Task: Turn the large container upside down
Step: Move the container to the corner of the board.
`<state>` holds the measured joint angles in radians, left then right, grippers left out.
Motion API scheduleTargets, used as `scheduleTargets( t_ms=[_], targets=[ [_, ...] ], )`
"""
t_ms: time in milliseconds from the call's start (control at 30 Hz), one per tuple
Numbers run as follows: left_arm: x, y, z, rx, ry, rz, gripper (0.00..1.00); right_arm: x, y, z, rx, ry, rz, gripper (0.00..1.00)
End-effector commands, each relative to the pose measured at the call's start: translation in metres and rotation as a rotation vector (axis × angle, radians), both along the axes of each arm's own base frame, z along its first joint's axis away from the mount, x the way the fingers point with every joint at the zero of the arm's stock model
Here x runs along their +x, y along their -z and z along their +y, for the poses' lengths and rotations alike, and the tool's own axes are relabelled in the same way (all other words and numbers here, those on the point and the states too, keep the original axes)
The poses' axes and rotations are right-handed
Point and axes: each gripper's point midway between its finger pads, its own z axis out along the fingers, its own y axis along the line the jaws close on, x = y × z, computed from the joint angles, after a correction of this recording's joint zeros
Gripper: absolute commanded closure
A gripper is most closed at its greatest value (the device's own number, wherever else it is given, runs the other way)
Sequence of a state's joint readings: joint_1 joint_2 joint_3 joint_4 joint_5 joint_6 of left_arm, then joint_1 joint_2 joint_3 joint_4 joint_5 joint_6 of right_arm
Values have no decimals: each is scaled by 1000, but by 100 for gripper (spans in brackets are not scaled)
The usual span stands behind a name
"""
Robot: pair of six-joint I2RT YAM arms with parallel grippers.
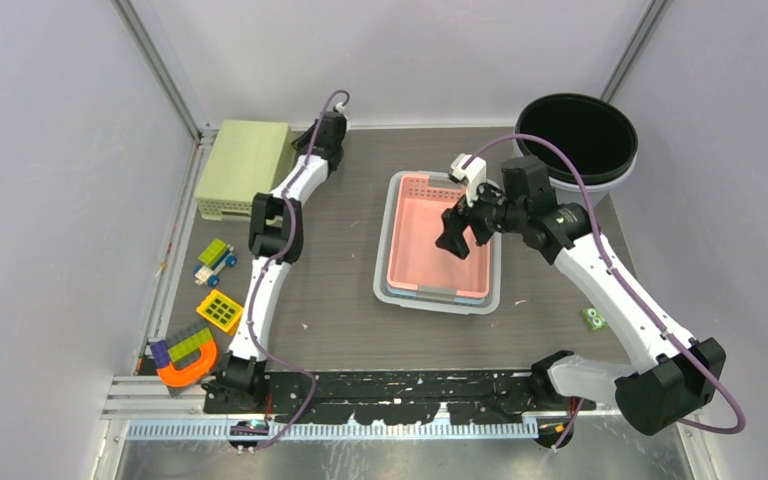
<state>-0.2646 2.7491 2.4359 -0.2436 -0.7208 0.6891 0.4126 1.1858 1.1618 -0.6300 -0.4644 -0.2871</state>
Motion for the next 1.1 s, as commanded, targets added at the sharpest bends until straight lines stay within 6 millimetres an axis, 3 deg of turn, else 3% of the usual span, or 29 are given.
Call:
scheduleTargets(
  t_ms=[0,567,867,1067],
  targets=[
    [19,-35,11,43,-21,-141,87,9,-7,-1,7,7,-45,10],
    [35,-49,15,109,-8,-227,86,11,-4,-1,0,9,-37,10],
    [35,-55,37,106,-41,-240,85,11,-4,-1,1,10,-35,10],
    [34,-69,20,86,17,-259,82,12,-3,1,1,9,-28,9]
  ],
)
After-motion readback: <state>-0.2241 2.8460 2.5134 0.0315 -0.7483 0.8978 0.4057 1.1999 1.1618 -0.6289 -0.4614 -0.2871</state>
